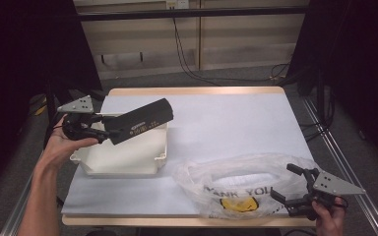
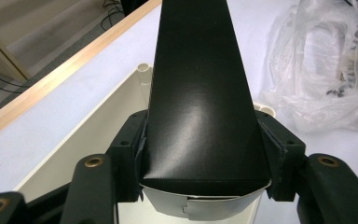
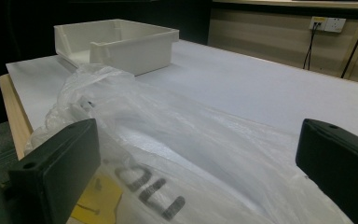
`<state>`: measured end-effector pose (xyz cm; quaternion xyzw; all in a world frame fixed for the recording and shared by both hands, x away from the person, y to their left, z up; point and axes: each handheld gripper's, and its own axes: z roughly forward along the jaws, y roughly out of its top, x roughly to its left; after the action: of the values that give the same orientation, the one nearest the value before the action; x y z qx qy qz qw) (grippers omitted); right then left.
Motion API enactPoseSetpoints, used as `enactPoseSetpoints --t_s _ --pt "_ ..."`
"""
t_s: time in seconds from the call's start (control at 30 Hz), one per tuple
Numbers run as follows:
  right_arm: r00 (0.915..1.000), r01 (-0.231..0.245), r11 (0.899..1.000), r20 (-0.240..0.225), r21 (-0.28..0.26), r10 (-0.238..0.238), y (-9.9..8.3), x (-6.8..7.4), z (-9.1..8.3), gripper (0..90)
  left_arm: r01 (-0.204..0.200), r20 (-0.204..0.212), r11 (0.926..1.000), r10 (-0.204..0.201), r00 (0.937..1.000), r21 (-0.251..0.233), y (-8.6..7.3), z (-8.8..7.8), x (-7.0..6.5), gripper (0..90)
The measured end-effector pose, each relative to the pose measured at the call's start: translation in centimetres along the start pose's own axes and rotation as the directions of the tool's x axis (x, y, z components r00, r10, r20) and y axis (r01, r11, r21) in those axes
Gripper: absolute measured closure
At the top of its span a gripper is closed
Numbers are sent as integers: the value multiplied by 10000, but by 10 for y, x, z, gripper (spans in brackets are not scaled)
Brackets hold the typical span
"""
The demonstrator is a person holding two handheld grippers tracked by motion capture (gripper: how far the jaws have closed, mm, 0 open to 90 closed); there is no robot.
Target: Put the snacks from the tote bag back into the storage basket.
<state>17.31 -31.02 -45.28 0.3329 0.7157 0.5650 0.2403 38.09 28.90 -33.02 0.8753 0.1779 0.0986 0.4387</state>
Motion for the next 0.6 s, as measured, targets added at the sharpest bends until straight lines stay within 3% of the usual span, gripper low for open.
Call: enactPoseSetpoints --t_s 0.3,0.6 --pt "10000 -7 10000 71 -31 7 0 -1 -1 0 -283 73 9995 282 9996 144 -6 2 11 431" --pt "10000 1 10000 0 12 -1 0 -2 -1 0 102 150 9996 -106 9998 282 -16 7 23 431"
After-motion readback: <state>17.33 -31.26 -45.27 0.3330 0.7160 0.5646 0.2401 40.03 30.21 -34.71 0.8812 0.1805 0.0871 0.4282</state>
